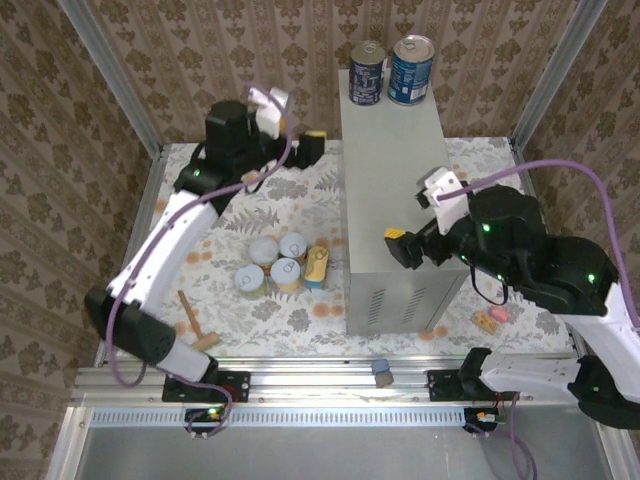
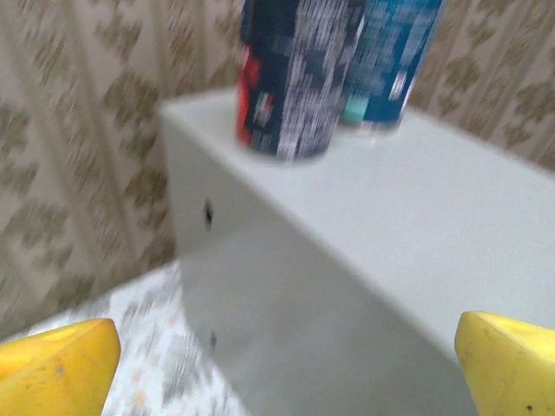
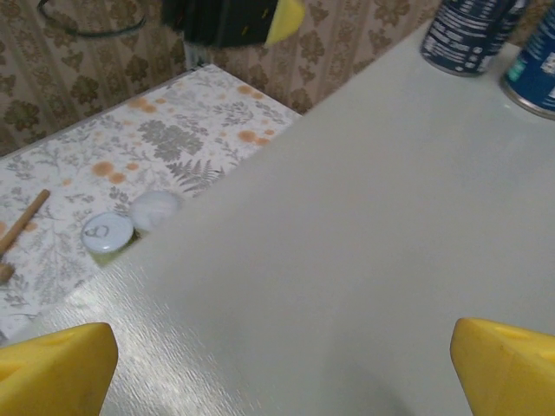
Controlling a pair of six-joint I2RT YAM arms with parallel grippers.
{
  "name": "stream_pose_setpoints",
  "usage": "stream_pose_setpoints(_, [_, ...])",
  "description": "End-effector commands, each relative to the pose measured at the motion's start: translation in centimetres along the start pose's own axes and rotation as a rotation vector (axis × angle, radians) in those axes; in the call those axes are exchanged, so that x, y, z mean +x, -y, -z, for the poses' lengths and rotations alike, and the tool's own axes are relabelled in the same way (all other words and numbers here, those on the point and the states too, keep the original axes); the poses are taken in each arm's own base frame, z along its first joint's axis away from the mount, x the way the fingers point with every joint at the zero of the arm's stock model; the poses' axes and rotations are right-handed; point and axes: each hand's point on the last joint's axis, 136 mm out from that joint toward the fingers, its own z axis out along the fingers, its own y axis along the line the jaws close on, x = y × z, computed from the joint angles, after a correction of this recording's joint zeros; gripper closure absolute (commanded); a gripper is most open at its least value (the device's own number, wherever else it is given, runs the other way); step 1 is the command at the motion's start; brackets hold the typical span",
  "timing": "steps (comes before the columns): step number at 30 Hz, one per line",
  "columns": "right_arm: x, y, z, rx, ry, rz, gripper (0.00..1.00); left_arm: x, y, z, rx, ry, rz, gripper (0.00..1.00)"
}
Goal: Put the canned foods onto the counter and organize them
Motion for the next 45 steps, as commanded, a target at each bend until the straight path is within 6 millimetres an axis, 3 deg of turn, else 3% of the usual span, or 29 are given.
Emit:
stream_pose_setpoints(1, [-0.2, -1.8, -0.7, -0.083, -0.043, 0.046, 0.00, 4.2, -2.2, 4.2, -0.183, -0.088, 0.043, 0.00])
stream_pose_setpoints(7, [-2.0, -4.6, -2.4, -0.172, -0.041, 0.092, 0.00, 13.3, -3.6, 10.6, -0.349, -0.269, 0.110, 0.00])
stream_pose_setpoints(10, [-2.8, -6.2, -2.9, -0.224, -0.028, 0.106, 0.00, 17.0, -4.0, 12.2, -0.402, -0.359, 0.157, 0.00])
stream_pose_setpoints(14, [-3.3, -8.1, -3.6, -0.276, -0.020, 0.129, 0.00, 20.6, -4.3, 13.0, -0.448, -0.469, 0.221, 0.00])
stream_pose_setpoints(21, [-2.6, -10.3, -4.7, -0.315, -0.031, 0.170, 0.00, 24.6, -5.2, 12.2, -0.500, -0.635, 0.256, 0.00])
stream_pose_setpoints(29, [-2.0, -11.2, -4.3, -0.362, -0.003, 0.155, 0.00, 27.8, -6.3, 10.1, -0.533, -0.764, 0.279, 0.00])
stream_pose_setpoints(45, [-0.6, -10.8, -4.3, -0.344, -0.004, 0.166, 0.00, 31.9, -7.9, 5.6, -0.543, -0.864, 0.288, 0.06])
